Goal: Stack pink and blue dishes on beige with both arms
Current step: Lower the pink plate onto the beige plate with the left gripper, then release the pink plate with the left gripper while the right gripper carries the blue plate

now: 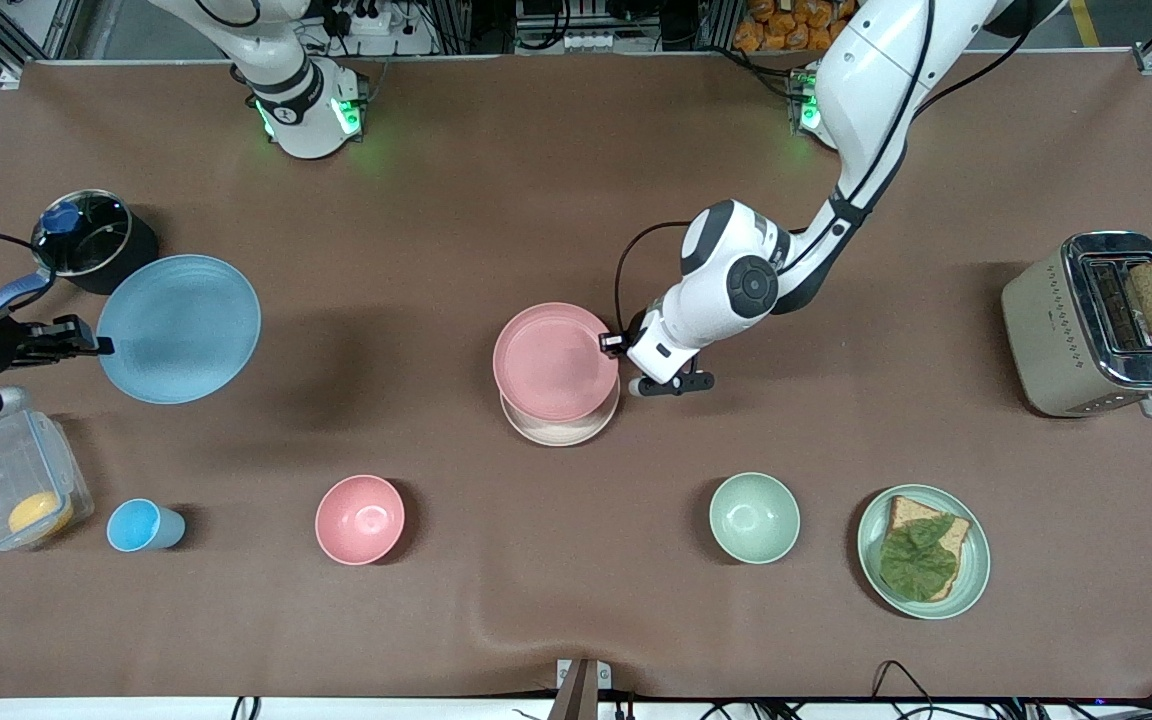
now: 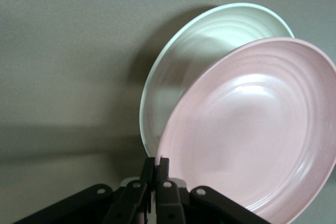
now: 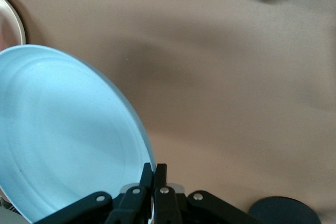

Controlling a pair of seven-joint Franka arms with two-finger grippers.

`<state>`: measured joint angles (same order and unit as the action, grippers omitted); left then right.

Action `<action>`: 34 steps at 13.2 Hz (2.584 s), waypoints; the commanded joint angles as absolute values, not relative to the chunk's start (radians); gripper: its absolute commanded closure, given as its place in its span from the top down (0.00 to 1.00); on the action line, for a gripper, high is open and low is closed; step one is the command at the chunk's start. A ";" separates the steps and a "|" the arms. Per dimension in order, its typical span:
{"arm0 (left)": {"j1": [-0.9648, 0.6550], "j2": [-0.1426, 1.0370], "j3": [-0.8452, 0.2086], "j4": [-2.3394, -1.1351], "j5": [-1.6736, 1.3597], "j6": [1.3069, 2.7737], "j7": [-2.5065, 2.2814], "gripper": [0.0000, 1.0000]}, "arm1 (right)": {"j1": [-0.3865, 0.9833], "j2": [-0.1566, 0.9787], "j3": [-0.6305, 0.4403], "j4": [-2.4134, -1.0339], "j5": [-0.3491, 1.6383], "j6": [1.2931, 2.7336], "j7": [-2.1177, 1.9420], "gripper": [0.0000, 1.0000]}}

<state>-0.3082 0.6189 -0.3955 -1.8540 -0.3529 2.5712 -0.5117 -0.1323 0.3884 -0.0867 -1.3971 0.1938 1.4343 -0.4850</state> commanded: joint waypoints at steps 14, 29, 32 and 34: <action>-0.397 0.637 -0.293 -1.832 -0.334 2.580 -0.535 0.00 | -0.164 0.385 -0.069 -1.402 0.187 1.425 -0.509 0.00; -0.411 0.652 -0.273 -1.796 -0.333 2.574 -0.543 0.00 | -0.166 0.385 -0.069 -1.404 0.187 1.425 -0.509 0.00; -0.422 0.669 -0.273 -1.781 -0.333 2.574 -0.564 0.00 | -0.166 0.387 -0.069 -1.404 0.187 1.425 -0.512 0.00; -0.425 0.672 -0.268 -1.773 -0.333 2.574 -0.571 0.00 | -0.166 0.385 -0.069 -1.404 0.186 1.425 -0.518 0.00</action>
